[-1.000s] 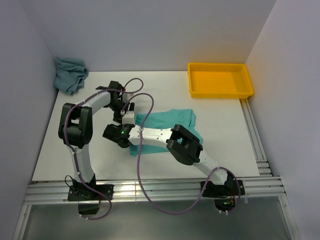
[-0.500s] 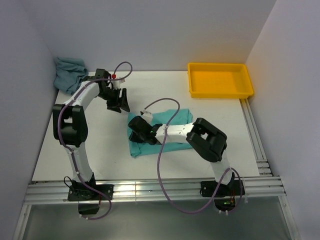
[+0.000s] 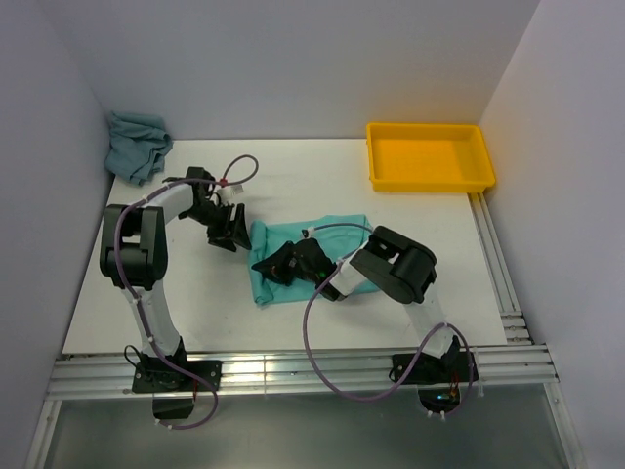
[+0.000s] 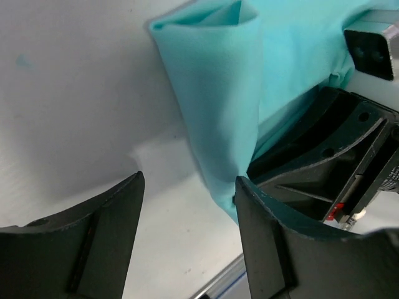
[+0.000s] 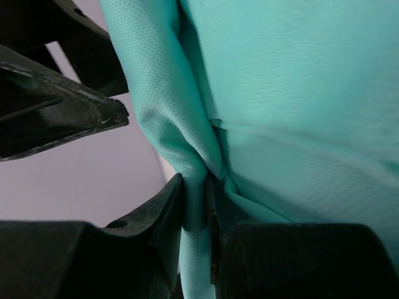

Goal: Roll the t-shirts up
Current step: Roll the tshirt

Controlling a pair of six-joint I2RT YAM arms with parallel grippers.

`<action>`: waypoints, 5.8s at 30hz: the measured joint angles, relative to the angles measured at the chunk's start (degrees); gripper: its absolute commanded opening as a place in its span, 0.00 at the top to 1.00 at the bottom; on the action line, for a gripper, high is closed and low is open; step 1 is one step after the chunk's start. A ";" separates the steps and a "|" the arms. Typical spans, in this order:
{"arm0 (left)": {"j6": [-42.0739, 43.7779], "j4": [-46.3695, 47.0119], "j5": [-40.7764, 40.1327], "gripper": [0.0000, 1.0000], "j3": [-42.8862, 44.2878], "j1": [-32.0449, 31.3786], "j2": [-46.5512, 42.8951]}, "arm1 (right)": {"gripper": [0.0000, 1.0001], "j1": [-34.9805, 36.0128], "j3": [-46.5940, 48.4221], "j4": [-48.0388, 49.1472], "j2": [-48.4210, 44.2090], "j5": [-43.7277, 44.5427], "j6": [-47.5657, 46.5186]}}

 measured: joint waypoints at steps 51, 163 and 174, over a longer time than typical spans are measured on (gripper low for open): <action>-8.02 2.84 -15.17 0.47 5.25 -9.22 3.19 | 0.63 15.43 32.46 -73.31 -3.30 28.04 -17.16; -8.57 -1.07 -14.71 0.60 6.21 -7.98 3.34 | 0.49 16.06 63.23 -94.05 13.75 42.51 -24.59; -8.57 -1.75 -14.71 0.57 7.54 -8.04 4.17 | 0.65 16.46 60.89 -92.72 14.45 42.64 -22.58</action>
